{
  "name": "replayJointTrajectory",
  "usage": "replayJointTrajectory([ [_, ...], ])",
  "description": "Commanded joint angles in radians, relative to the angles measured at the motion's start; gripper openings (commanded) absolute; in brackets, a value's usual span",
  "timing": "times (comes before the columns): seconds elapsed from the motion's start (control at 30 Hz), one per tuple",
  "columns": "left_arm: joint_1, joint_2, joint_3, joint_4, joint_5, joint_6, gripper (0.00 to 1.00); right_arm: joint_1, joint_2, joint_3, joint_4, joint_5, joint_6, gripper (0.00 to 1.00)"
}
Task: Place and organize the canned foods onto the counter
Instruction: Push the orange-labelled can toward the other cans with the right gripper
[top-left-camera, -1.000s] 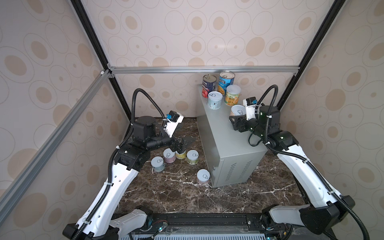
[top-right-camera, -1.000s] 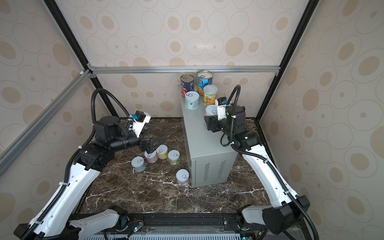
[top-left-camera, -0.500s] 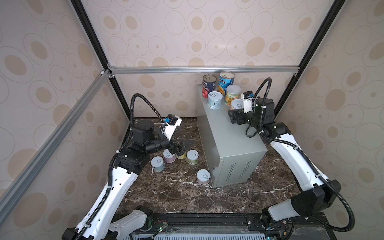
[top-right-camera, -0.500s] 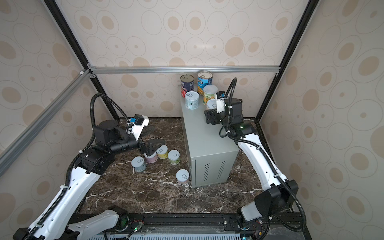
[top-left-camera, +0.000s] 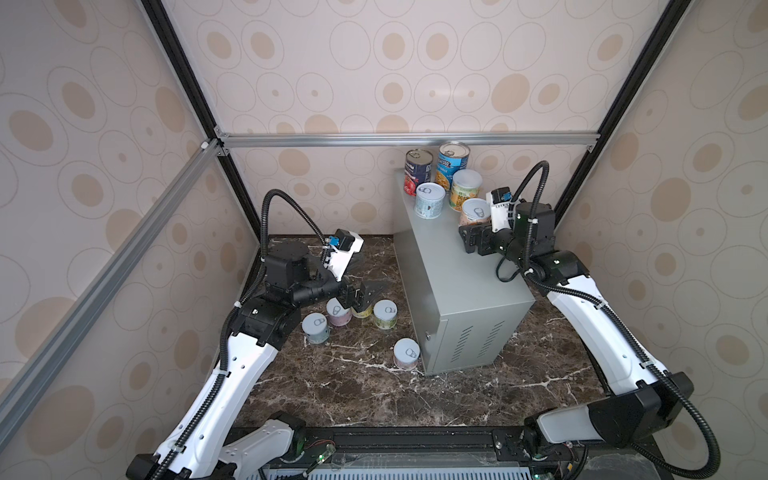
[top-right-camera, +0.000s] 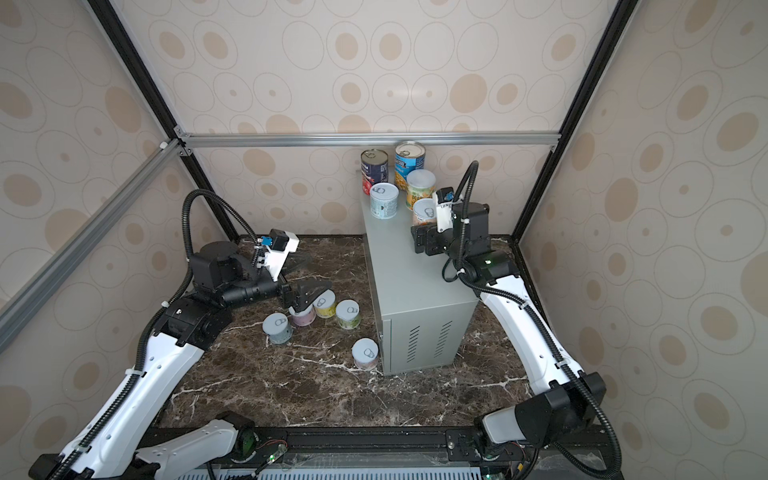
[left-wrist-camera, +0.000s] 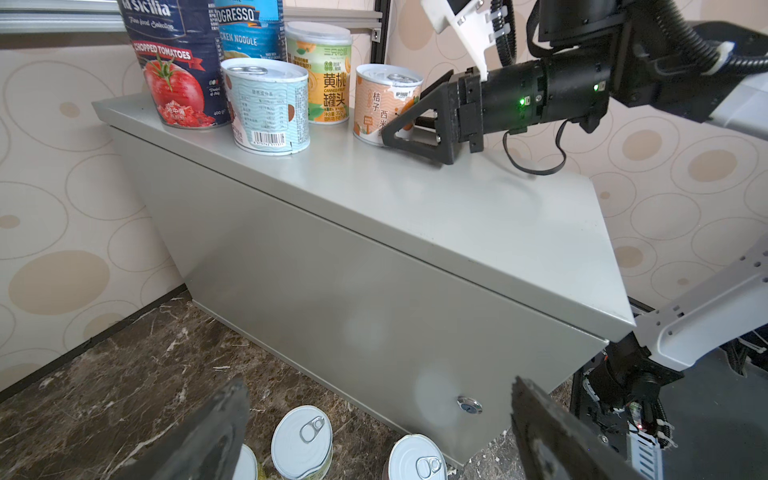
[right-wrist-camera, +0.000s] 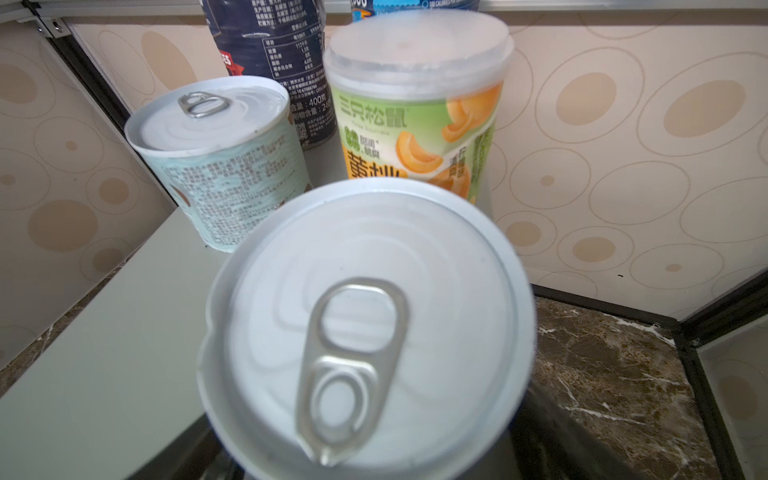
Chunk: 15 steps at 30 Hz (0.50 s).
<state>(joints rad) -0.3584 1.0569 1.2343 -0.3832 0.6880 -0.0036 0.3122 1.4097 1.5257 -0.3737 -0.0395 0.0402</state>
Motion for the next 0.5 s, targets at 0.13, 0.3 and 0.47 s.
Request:
replayJointTrajectory([
  [0.13, 0.016, -0.019, -0.013, 0.024, 0.012, 0.004, 0.98, -0.012, 0.033, 0.036, 0.013, 0.025, -0.002, 0.84],
  [0.3, 0.018, -0.022, -0.018, 0.023, 0.009, 0.004, 0.98, -0.027, 0.047, 0.037, 0.023, 0.027, 0.007, 0.81],
  [0.47, 0.021, -0.019, -0.018, 0.027, 0.012, 0.005, 0.98, -0.027, 0.052, 0.037, 0.028, 0.012, 0.007, 0.81],
])
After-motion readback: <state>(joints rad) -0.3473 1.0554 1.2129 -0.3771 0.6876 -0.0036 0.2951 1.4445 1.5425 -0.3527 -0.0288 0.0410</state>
